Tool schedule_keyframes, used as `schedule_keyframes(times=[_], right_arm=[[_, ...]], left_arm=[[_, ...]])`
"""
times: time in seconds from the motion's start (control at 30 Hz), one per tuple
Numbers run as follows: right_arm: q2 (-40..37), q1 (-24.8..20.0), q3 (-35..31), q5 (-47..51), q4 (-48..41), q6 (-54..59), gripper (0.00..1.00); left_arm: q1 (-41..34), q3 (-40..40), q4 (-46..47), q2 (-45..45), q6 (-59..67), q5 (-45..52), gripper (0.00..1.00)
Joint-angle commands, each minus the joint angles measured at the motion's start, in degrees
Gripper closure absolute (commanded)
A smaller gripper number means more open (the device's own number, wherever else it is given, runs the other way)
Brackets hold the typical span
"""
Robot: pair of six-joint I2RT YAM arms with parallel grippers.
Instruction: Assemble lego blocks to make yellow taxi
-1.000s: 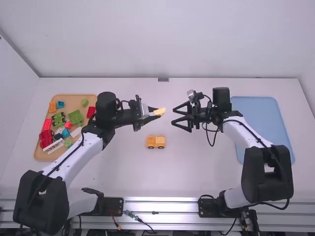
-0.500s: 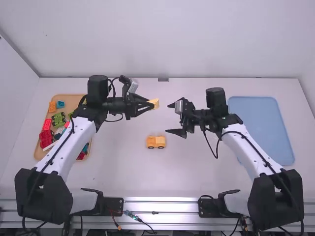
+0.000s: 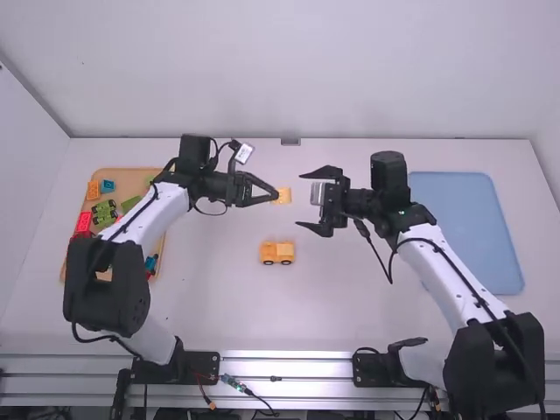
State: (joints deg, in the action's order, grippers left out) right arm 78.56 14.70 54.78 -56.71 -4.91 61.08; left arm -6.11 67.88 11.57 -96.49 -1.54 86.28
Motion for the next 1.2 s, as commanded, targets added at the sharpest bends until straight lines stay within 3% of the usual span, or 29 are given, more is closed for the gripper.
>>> schedule_keyframes(times=[0.0,0.27,0.37,0.53,0.73,0.77,0.83,1.17], right_arm=[[-1.23,-0.17,0.63,-3.54,-0.07,3.41,0.01],[-1.12,3.08,0.42,-3.26,-0.11,6.54,0.00],[-1.12,3.85,0.42,-3.52,0.17,6.88,0.05],[-1.12,3.98,0.42,-3.30,0.15,6.86,0.19],[-1.12,2.84,0.42,-3.32,0.13,6.80,0.27],[-1.12,2.58,0.42,-3.34,0.17,6.19,0.34],[-1.12,2.49,0.42,-3.34,-0.04,6.27,0.40],[-1.12,2.49,0.37,-3.10,-0.50,6.25,0.41]], left_arm=[[0.11,0.33,-0.06,-0.36,-1.53,3.69,0.98],[-1.07,-0.50,0.07,-0.34,-3.28,3.69,0.98],[-2.21,-0.90,-0.02,-0.34,-3.70,3.69,0.98],[-2.62,-0.90,0.14,-0.34,-3.92,3.72,0.98],[-2.69,-0.90,2.93,-0.34,-2.65,3.69,0.98],[-2.91,-0.88,3.33,-0.34,-2.39,3.72,0.98],[-2.89,-0.88,3.33,-0.34,-2.39,3.72,0.98],[-2.93,-0.88,3.33,-0.30,-2.82,3.72,0.98]])
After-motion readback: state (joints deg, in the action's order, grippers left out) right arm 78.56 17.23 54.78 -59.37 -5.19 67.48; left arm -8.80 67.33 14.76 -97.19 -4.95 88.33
